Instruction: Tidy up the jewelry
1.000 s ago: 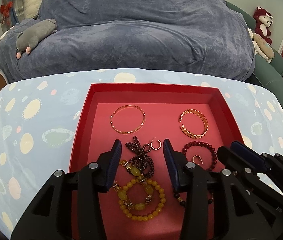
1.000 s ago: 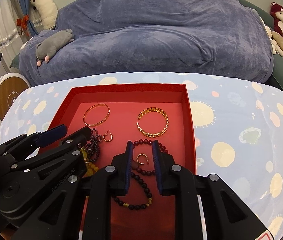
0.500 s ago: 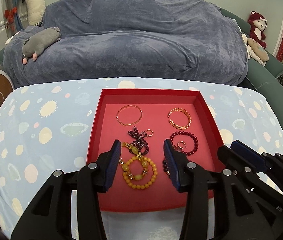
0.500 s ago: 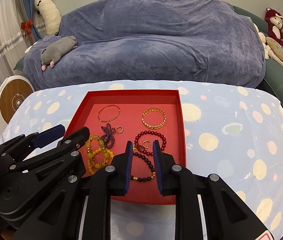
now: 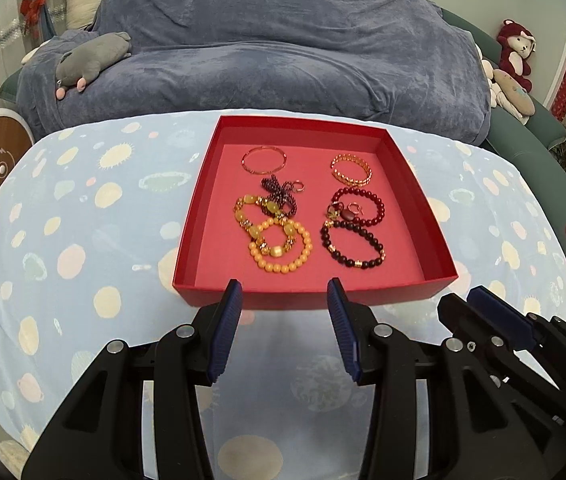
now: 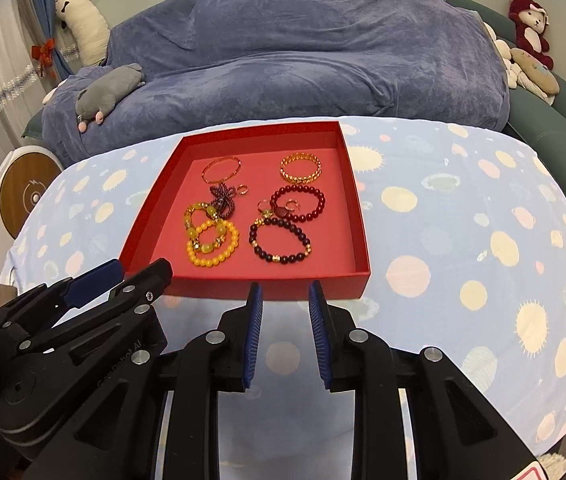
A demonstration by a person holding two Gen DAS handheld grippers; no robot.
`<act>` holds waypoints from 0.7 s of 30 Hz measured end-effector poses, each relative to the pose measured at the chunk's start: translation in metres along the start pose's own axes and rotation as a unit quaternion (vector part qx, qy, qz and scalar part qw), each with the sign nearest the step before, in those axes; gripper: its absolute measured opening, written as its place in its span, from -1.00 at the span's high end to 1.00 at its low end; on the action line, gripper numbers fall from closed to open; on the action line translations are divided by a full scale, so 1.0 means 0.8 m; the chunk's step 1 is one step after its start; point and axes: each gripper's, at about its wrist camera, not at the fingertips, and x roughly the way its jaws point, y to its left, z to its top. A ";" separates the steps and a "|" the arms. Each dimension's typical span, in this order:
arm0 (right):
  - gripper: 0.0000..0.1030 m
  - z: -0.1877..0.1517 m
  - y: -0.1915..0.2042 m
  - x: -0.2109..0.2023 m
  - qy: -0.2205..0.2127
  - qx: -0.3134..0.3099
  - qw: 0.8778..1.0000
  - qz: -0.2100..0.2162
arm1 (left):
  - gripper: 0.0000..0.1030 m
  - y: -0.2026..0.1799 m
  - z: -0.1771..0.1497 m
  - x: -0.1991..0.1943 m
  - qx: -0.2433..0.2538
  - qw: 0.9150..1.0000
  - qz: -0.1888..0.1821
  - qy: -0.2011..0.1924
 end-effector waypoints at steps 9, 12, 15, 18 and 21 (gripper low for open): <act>0.53 -0.030 0.001 0.005 0.016 0.007 1.000 0.000 | 0.19 0.009 -0.034 0.005 -0.021 1.000 0.002 0.018; 0.53 -0.034 0.003 0.007 0.018 0.005 1.000 0.000 | 0.19 0.011 -0.037 0.007 -0.025 0.999 0.002 0.021; 0.52 -0.037 0.003 0.009 0.021 0.007 1.000 0.001 | 0.17 0.011 -0.038 0.008 -0.021 1.000 0.006 0.020; 0.52 -0.038 0.004 0.011 0.022 0.005 1.000 -0.003 | 0.10 0.009 -0.039 0.008 -0.013 1.000 0.017 0.016; 0.52 -0.040 0.004 0.012 0.024 0.004 1.000 -0.004 | 0.09 0.009 -0.040 0.009 -0.011 1.000 0.017 0.017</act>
